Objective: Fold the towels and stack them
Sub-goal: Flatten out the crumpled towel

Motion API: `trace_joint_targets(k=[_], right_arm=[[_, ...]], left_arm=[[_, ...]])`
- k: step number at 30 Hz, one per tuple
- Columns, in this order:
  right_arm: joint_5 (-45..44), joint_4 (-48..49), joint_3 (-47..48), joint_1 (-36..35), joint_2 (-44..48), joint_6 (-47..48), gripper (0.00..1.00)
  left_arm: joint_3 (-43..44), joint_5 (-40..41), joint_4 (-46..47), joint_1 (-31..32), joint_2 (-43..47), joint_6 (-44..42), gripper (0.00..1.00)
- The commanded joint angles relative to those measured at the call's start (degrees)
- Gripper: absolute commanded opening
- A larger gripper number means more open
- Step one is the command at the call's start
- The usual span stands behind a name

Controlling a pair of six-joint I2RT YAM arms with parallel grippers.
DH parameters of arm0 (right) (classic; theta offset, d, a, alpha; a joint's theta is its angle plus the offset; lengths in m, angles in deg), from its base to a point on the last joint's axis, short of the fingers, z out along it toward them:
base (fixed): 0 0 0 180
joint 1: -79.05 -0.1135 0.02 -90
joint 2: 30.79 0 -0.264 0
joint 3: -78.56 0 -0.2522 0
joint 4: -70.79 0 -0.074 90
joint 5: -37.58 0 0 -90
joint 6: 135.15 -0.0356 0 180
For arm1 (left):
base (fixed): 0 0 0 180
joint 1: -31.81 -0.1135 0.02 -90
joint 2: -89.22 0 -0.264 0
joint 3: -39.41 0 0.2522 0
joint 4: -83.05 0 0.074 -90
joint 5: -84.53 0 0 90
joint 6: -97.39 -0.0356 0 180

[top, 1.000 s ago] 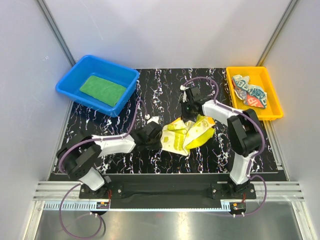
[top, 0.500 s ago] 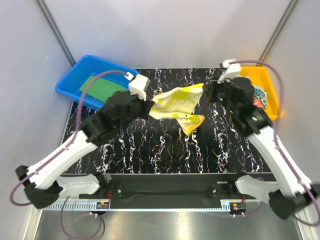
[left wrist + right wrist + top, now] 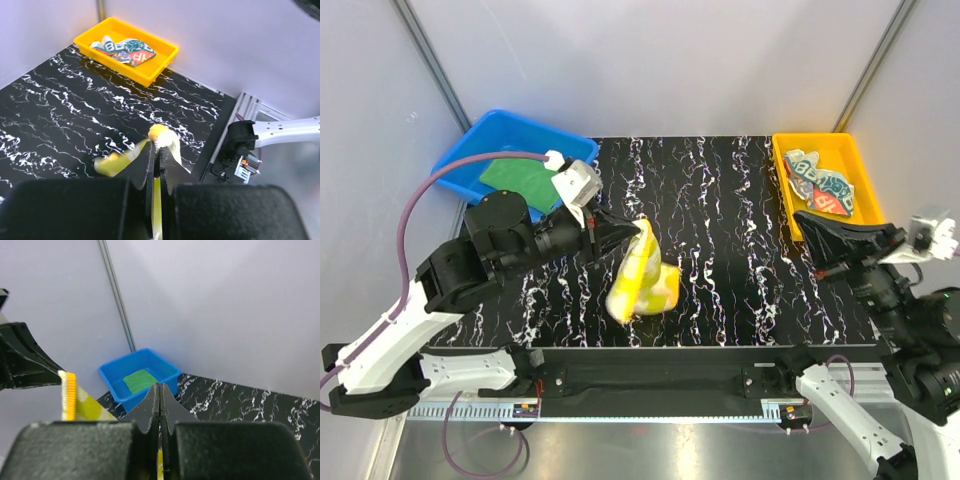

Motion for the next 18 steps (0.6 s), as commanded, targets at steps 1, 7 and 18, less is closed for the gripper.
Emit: trace_joint_targets(k=[1, 7, 18], right_arm=[[1.8, -5.5, -1.9, 0.1, -6.0, -1.5, 0.0], [7.0, -4.5, -9.8, 0.1, -12.7, -7.2, 0.24], [9.6, 10.9, -31.0, 0.0, -25.8, -17.9, 0.5]], left_arm=[[0.0, -1.7, 1.4, 0.5, 0.3, 0.5, 0.0], [-16.9, 6.8, 9.1, -1.6, 1.9, 5.9, 0.0], [-31.7, -11.9, 20.1, -21.1, -18.6, 11.6, 0.0]])
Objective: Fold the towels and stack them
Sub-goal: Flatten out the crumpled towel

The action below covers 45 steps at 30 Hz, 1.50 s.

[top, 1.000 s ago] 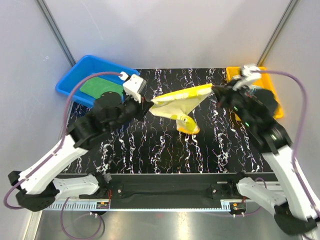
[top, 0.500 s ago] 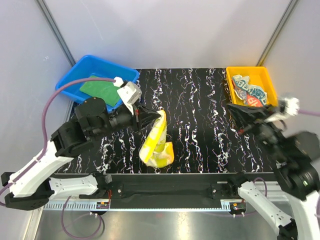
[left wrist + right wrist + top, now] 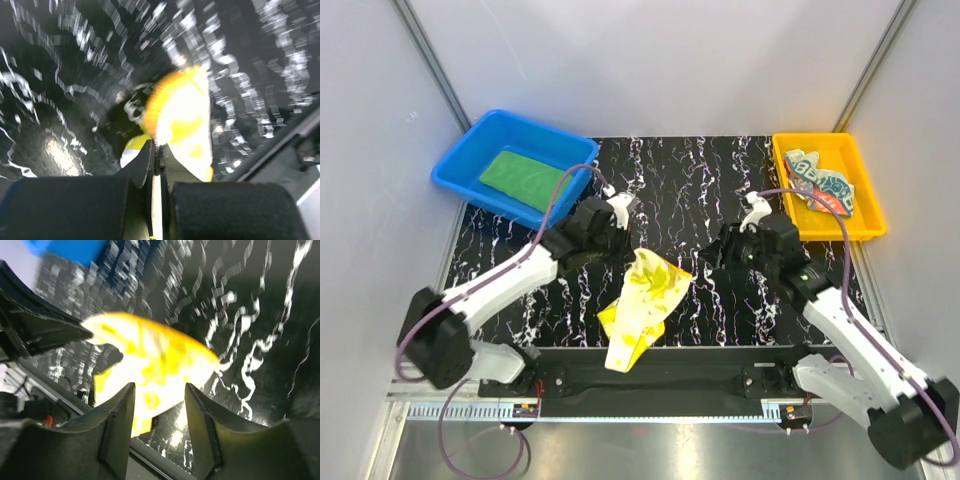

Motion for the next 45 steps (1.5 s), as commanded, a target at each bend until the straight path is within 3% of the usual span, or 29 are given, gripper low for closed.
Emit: trace_joint_targets(k=[1, 3, 9, 15, 27, 33, 37, 42, 45], right_arm=[[2.6, 10.8, -4.4, 0.0, -4.5, -4.6, 0.52], [1.5, 12.2, -6.7, -0.2, -8.1, -5.0, 0.57], [-0.5, 17.3, -7.8, -0.9, -20.4, -5.7, 0.59], [-9.3, 13.0, -2.1, -2.2, -30.4, -4.5, 0.59], [-24.6, 2.1, 4.9, -11.7, -44.4, -19.0, 0.56], [-26.7, 0.1, 5.7, -12.5, -47.2, -21.5, 0.46], [-27.4, 1.1, 4.4, -12.5, -47.0, -21.4, 0.29], [-28.9, 2.6, 5.3, -12.5, -44.8, -18.2, 0.0], [-30.5, 2.8, 6.2, -12.6, -41.7, -16.8, 0.0]], left_arm=[[-1.5, -6.6, 7.8, -3.1, -3.6, 1.4, 0.0], [-1.2, -7.8, 7.6, -4.8, -8.2, 0.6, 0.0], [1.9, -5.5, 1.5, -6.7, -16.3, -1.6, 0.0], [1.2, -4.0, 1.9, -7.5, -18.0, -0.9, 0.0], [0.6, -4.4, 1.4, -7.5, -17.3, 0.5, 0.0], [-1.7, -4.1, 1.9, -7.5, -15.1, 1.9, 0.0], [-2.1, -4.2, 2.0, -7.5, -14.5, 2.2, 0.0], [-0.9, -5.4, 1.9, -7.5, -14.3, 2.7, 0.0], [0.7, -5.4, 0.7, -7.5, -14.0, 2.4, 0.0]])
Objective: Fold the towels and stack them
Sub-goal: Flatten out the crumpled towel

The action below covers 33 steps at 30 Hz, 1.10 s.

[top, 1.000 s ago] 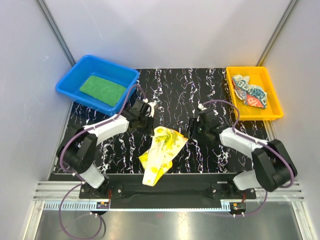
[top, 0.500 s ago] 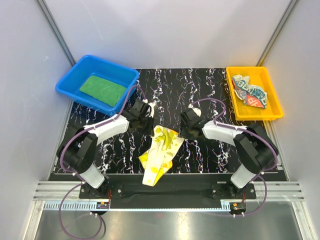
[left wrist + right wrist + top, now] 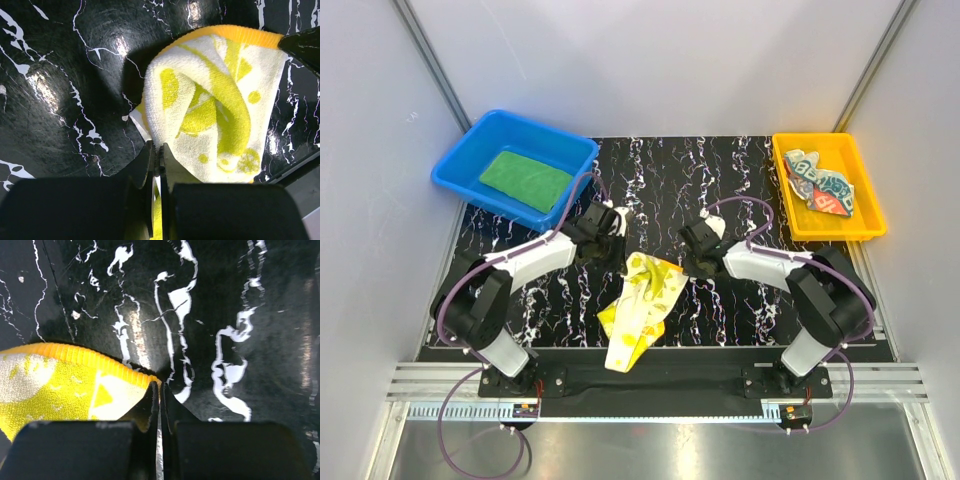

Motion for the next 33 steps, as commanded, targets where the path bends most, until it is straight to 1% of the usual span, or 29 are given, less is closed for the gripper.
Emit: trace_joint_targets(k=[1, 5, 8, 9, 12, 14, 16, 17, 18, 19, 20, 21, 23, 24, 25, 28, 31, 32, 33], right_arm=[[-5.1, -1.6, 0.4, -0.3, 4.6, 3.1, 0.0], [-4.7, -1.3, 2.8, -0.3, 9.1, 7.8, 0.0], [-4.3, -2.3, 4.0, -0.4, 14.3, 10.9, 0.0], [-4.2, -2.6, 4.2, -0.3, 16.1, 12.7, 0.0], [-5.2, -5.8, 6.3, -0.3, 25.6, 17.3, 0.0], [-6.6, -8.8, 9.1, -0.4, 29.7, 20.0, 0.0], [-7.1, -10.4, 12.2, -0.3, 35.4, 23.7, 0.0], [-6.9, -11.7, 13.1, -0.4, 37.2, 24.8, 0.0], [-6.4, -12.2, 13.9, -0.4, 40.8, 27.1, 0.0], [-5.1, -13.0, 15.5, -0.4, 42.5, 28.0, 0.0], [-4.3, -14.2, 16.2, -0.3, 44.2, 28.9, 0.0], [-3.6, -14.7, 16.9, -0.4, 47.2, 30.6, 0.0], [0.7, -15.0, 17.7, -0.4, 50.7, 32.7, 0.0], [2.0, -14.9, 17.4, -0.4, 52.5, 34.4, 0.0], [4.6, -14.8, 16.6, -0.3, 56.1, 35.2, 0.0], [9.3, -15.6, 16.6, -0.4, 61.3, 36.9, 0.0], [13.0, -17.5, 17.8, -0.3, 63.8, 36.5, 0.0], [15.0, -17.5, 17.9, -0.3, 64.4, 35.9, 0.0], [15.9, -17.3, 17.9, -0.4, 65.4, 35.7, 0.0]], left_arm=[[3.1, -1.1, -0.4, -0.3, 2.8, 0.2, 0.0], [5.7, -1.2, -2.6, -0.4, 4.4, -0.5, 0.0], [8.4, -2.1, -4.6, -0.3, 7.4, -3.4, 0.0], [9.4, -1.9, -5.4, -0.1, 9.4, -5.7, 0.0], [13.0, 1.3, -9.6, 0.1, 14.7, -9.6, 0.0], [16.0, 3.1, -11.0, 0.5, 18.9, -13.0, 0.0], [19.6, 5.8, -13.4, 2.4, 21.4, -15.8, 0.0], [20.8, 7.5, -14.2, 3.4, 23.5, -18.7, 0.0], [21.9, 9.0, -15.8, 6.6, 24.5, -20.1, 0.0], [23.9, 11.3, -16.4, 8.2, 25.3, -20.5, 0.0], [24.8, 11.9, -17.0, 9.7, 26.7, -22.9, 0.0], [25.8, 12.4, -18.3, 12.3, 27.3, -23.3, 0.0], [27.8, 12.9, -18.9, 14.7, 29.3, -23.6, 0.0], [28.2, 12.9, -19.2, 17.2, 30.1, -23.7, 0.0], [28.9, 13.0, -19.4, 18.4, 30.7, -23.7, 0.0], [30.3, 12.9, -20.4, 22.7, 32.7, -24.7, 0.0], [32.9, 12.9, -21.9, 27.7, 32.5, -25.6, 0.0], [33.7, 14.3, -22.1, 29.0, 32.1, -25.7, 0.0], [34.5, 15.0, -22.5, 31.6, 31.7, -25.6, 0.0]])
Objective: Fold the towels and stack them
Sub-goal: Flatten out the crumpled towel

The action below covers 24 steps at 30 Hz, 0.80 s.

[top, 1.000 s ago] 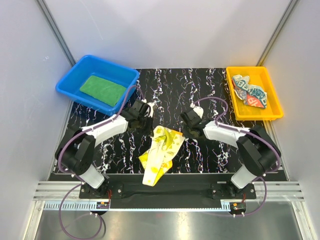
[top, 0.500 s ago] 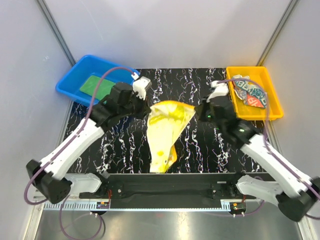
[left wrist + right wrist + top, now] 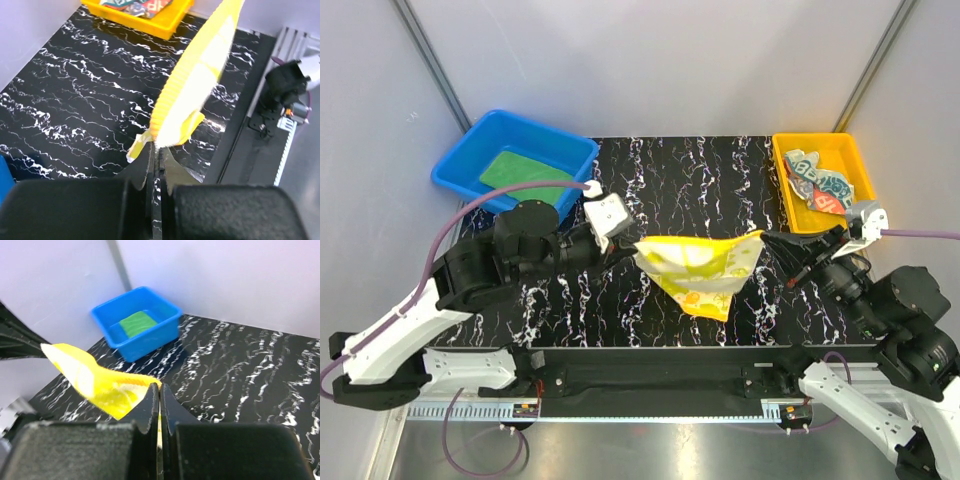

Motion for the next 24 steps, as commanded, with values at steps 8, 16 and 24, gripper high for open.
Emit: trace_joint_targets(k=[8, 16, 24], right_arm=[[-4.0, 0.2, 5.4, -0.4, -1.3, 4.6, 0.0], [-22.5, 21.2, 7.4, 3.2, -26.9, 19.8, 0.0], [8.8, 31.4, 20.2, 23.5, -59.7, 10.2, 0.0]], left_arm=[[11.3, 11.6, -1.5, 7.5, -6.2, -4.8, 0.0], [17.5, -5.1, 6.1, -18.2, -24.2, -8.8, 0.0], [33.0, -9.0, 14.3, -32.0, -48.8, -12.9, 0.0]])
